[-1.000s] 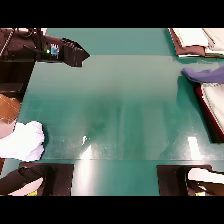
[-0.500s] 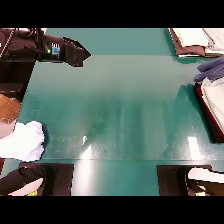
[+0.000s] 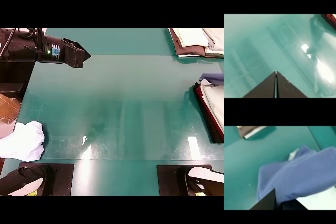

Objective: Fold the shirts.

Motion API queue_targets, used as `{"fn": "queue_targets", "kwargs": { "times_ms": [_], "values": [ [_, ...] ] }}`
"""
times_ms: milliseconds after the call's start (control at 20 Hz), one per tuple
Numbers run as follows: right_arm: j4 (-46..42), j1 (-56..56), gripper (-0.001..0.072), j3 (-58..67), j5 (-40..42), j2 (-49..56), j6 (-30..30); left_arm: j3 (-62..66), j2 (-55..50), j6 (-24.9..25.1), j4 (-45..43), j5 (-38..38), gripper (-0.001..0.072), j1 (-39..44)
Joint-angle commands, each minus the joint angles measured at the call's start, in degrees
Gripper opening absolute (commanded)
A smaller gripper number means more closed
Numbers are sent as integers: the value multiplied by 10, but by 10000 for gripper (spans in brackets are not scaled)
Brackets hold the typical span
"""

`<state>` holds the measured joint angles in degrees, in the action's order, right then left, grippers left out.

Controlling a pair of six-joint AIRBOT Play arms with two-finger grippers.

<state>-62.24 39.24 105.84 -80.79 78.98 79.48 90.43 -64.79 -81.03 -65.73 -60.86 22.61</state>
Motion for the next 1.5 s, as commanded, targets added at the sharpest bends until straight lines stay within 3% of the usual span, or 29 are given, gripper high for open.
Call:
{"fn": "queue_targets", "kwargs": {
  "times_ms": [0, 150, 200, 250, 300, 350, 400, 450, 600, 800, 1050, 1100, 1150, 1300, 1450],
  "values": [
    [-68, 47, 16, -103, -31, -43, -27, 0, 0, 1, 0, -2, 23, 0],
    [-130, 86, 27, -189, -25, -77, -27, 0, 0, 5, 0, -2, 23, 0],
    [-128, 99, 89, -211, -19, -84, -27, 0, 0, 5, 0, -3, 23, 0],
    [-129, 112, 159, -231, -14, -91, -27, 0, 0, 5, 0, -4, 23, 0],
    [-128, 125, 279, -249, -10, -96, -26, 0, 0, 5, 0, -5, 23, 0],
    [-127, 137, 482, -261, -8, -99, -26, 0, 0, 5, 0, -5, 23, 0],
    [-122, 148, 633, -268, -6, -102, -21, 0, 0, 5, 0, -5, 23, 0],
    [-102, 158, 646, -270, -4, -106, -17, 0, 0, 5, 0, -5, 22, 0],
    [18, 155, 645, -242, -5, -106, -17, 0, 0, 5, 0, -5, 23, 0],
    [167, 33, 645, -193, -18, -106, -17, 0, 0, 5, 0, 7, 23, 0],
    [188, -228, 639, -176, 1, -106, -17, 0, 0, 5, 0, 9, 23, 0],
    [185, -278, 584, -176, 9, -106, -17, 0, 0, 5, 0, 9, 23, 0],
    [186, -321, 481, -176, 17, -106, -17, 0, 0, 5, 0, 9, 23, 0],
    [185, -423, 43, -176, 53, -106, -18, 0, 0, 5, 0, 15, 23, 0],
    [186, -470, 16, -176, 65, -106, -18, 0, 0, 5, 0, 20, 23, 0]
  ]
}}
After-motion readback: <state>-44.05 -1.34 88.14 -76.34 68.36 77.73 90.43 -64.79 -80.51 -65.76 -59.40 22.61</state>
